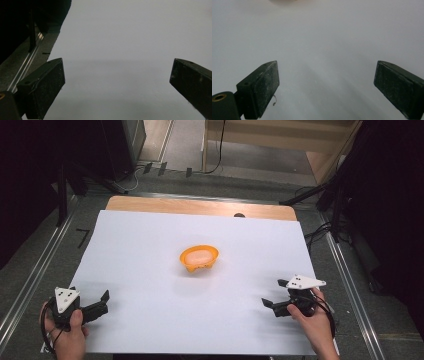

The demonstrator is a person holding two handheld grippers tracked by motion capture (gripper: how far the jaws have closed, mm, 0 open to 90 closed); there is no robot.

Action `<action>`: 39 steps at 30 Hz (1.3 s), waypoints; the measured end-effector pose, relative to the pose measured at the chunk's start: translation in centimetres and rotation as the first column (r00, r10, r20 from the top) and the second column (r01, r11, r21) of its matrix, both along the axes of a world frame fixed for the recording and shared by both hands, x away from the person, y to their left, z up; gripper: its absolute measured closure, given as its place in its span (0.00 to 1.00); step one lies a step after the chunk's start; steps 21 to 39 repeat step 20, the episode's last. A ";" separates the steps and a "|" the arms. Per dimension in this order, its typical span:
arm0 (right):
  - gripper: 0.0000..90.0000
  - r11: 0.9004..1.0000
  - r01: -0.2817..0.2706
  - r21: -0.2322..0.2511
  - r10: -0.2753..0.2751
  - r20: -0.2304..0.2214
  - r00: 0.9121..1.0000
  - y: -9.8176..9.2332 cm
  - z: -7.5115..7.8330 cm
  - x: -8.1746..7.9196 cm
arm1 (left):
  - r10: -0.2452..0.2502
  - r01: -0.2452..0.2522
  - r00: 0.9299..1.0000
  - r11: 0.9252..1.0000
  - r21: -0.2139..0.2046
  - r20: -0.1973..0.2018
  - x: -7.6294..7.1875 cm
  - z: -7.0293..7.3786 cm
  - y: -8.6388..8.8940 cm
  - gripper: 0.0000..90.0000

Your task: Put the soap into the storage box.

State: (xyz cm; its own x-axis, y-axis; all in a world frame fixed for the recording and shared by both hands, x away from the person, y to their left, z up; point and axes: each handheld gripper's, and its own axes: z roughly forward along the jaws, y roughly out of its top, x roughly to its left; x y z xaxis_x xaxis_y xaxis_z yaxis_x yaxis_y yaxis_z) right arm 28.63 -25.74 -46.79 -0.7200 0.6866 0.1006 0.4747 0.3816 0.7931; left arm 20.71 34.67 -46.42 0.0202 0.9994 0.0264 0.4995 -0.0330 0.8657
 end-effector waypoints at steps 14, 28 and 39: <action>0.07 0.982 0.144 0.122 -0.153 0.068 0.986 -6.1 -0.8 -4.1 | -0.007 0.007 1.000 1.000 -0.002 -0.007 0.1 0.0 0.0 0.00; 0.07 0.968 0.184 0.170 -0.197 0.060 0.979 -7.6 -1.4 -4.9 | -0.012 0.012 1.000 1.000 -0.009 -0.022 0.2 0.0 0.1 0.00; 0.07 0.968 0.184 0.170 -0.197 0.060 0.979 -7.6 -1.4 -4.9 | -0.012 0.012 1.000 1.000 -0.009 -0.022 0.2 0.0 0.1 0.00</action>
